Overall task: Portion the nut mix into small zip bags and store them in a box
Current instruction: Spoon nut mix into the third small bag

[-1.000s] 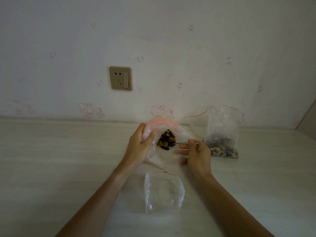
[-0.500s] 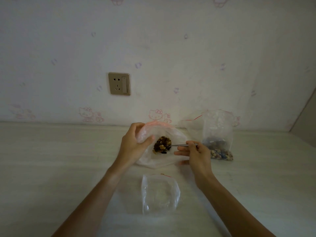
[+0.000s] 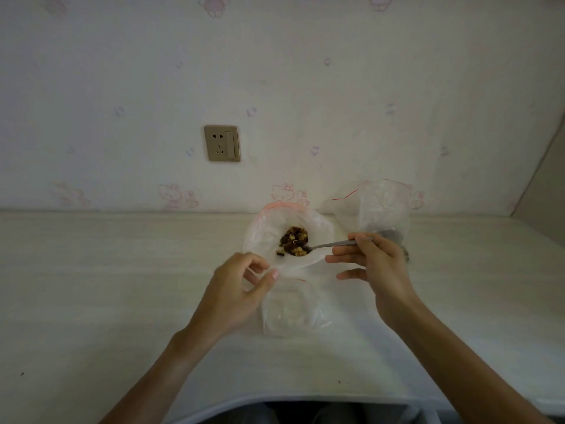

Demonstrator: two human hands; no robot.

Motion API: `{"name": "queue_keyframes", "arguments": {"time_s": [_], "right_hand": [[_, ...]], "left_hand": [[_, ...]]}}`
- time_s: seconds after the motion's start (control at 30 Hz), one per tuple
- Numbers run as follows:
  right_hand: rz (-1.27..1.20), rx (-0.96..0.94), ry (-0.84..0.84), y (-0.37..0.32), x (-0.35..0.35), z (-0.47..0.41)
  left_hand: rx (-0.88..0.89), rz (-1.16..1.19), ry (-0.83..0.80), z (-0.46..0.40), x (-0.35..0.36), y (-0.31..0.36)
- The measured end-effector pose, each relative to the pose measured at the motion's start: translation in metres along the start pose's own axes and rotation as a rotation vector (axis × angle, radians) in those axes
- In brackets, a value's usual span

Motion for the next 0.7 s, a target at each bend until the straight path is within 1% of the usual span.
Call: {"name": "queue_keyframes", "arguments": {"time_s": [0.07,0.13,0.2,0.27,0.4,0.43,0.5,0.53,0.57,0.6,0.63,0.7], "right_hand": [[-0.003,0.006,-0.029,-0.004,-0.004,0.015],[0.014,0.028,-0.059,-0.002,-0.006,0.028],[0.052,0.042,-0.093,0.003,-0.008,0.038],[0.150,-0.002,-0.135,0.004,-0.008,0.045],[0.524,-0.269,-0.272,-0.006,-0.003,0.056],[0.663,-0.370,-0.322,-0.010,0.001,0.061],[0.951,-0.640,-0.416,-0.021,0.010,0.073],[1.029,-0.757,-0.451,-0.025,0.014,0.079],[1.059,-0.827,-0.475,-0.028,0.016,0.083],[1.048,-0.854,-0.486,-0.029,0.016,0.084],[1.001,-0.835,-0.487,-0.029,0.016,0.083],[0.810,-0.679,-0.433,-0.027,0.010,0.073]], "left_hand": [[-0.067,-0.036,-0.099,0.009,0.011,-0.008],[-0.123,-0.068,-0.165,0.014,0.019,-0.013],[-0.141,-0.075,-0.189,0.012,0.023,-0.012],[-0.146,-0.073,-0.205,0.008,0.024,-0.010],[-0.181,-0.087,-0.222,-0.001,0.022,-0.007],[-0.188,-0.095,-0.220,-0.003,0.021,-0.007],[-0.197,-0.115,-0.218,-0.006,0.022,-0.006],[-0.203,-0.125,-0.212,-0.007,0.022,-0.006],[-0.209,-0.133,-0.206,-0.007,0.022,-0.006],[-0.214,-0.139,-0.202,-0.007,0.023,-0.007],[-0.216,-0.140,-0.201,-0.006,0.023,-0.007],[-0.227,-0.129,-0.206,-0.003,0.026,-0.007]]}}
Point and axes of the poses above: each hand's wrist, its own z-axis away from the middle knuckle, its own x-axis out of the palm, y = z × x, the point moved 7 cm from there along -z, towards the middle knuckle, and after that the axes turned 3 degrees about -z, right-handed, at the moved point
